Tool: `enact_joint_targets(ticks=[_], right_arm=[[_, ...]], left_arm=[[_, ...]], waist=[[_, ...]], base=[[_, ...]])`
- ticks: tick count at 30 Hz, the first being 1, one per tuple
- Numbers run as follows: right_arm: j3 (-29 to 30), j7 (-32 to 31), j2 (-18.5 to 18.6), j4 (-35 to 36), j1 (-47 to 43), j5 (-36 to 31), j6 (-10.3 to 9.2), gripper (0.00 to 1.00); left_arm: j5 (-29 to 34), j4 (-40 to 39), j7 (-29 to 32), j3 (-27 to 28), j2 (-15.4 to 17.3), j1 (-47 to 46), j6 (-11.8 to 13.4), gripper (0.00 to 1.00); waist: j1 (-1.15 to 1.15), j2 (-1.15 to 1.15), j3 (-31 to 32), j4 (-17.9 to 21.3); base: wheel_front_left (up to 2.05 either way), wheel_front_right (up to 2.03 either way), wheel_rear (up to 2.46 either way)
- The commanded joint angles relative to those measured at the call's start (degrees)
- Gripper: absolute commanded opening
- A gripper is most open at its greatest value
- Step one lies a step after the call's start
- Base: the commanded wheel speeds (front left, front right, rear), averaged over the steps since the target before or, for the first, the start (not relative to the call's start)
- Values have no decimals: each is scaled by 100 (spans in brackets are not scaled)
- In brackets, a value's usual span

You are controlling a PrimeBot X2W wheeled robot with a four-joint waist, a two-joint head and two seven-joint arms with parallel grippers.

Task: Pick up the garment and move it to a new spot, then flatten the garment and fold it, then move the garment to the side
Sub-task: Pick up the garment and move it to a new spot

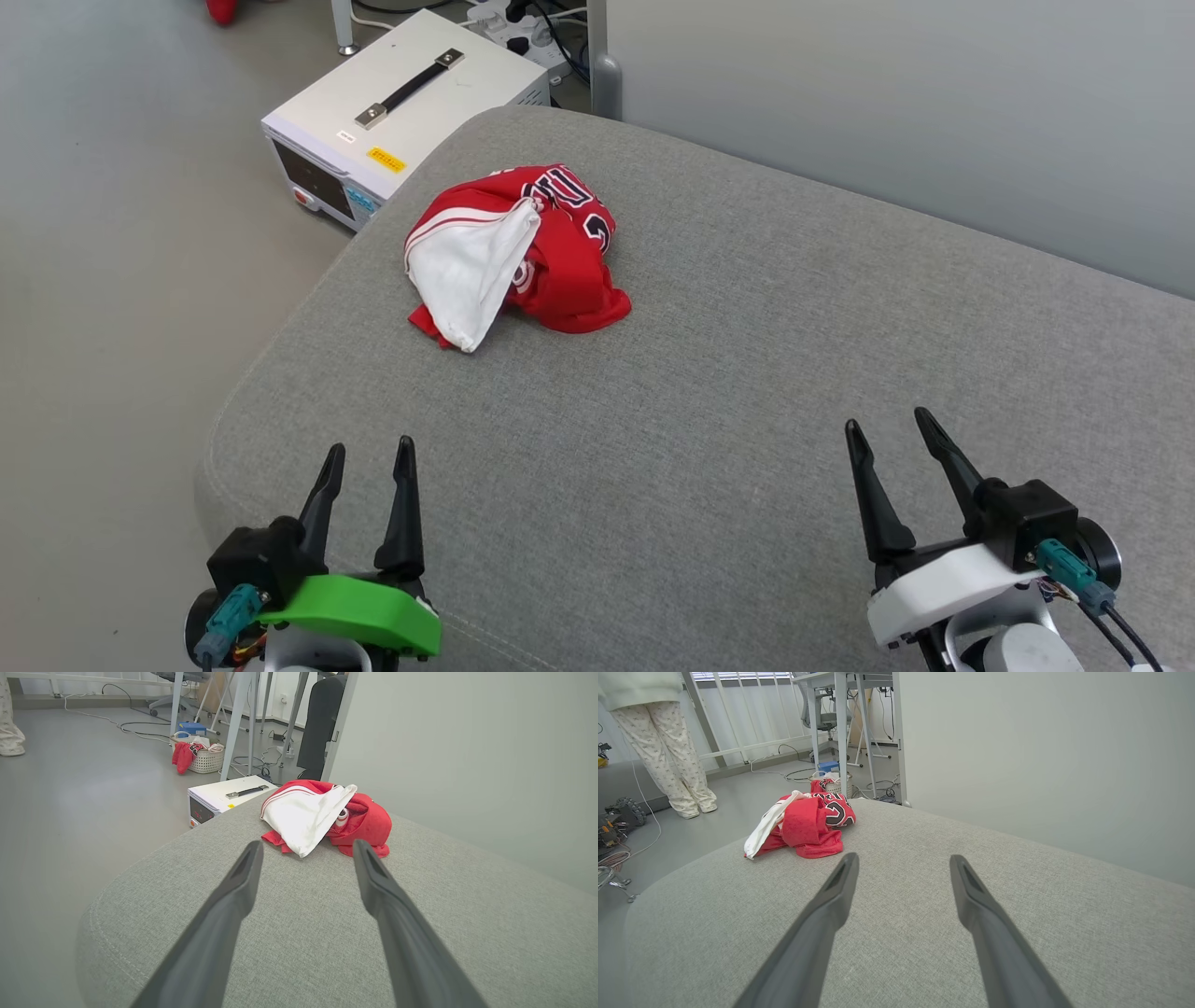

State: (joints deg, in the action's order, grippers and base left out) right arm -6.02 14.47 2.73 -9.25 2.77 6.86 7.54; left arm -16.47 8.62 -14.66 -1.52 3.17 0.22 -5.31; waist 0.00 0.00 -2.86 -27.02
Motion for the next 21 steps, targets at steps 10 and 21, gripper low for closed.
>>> enact_joint_targets(ticks=[10,21], right_arm=[[-19,52,15,41,126,-36,-5,100],[-119,52,15,146,401,-283,-5,100]], left_arm=[[-41,-41,-34,-27,-29,-63,-24,100],[86,1060,7,-545,282,-1295,-203,100]], waist=[[0,0,-125,168],[0,0,-715,702]], base=[[0,0,0],[0,0,0]])
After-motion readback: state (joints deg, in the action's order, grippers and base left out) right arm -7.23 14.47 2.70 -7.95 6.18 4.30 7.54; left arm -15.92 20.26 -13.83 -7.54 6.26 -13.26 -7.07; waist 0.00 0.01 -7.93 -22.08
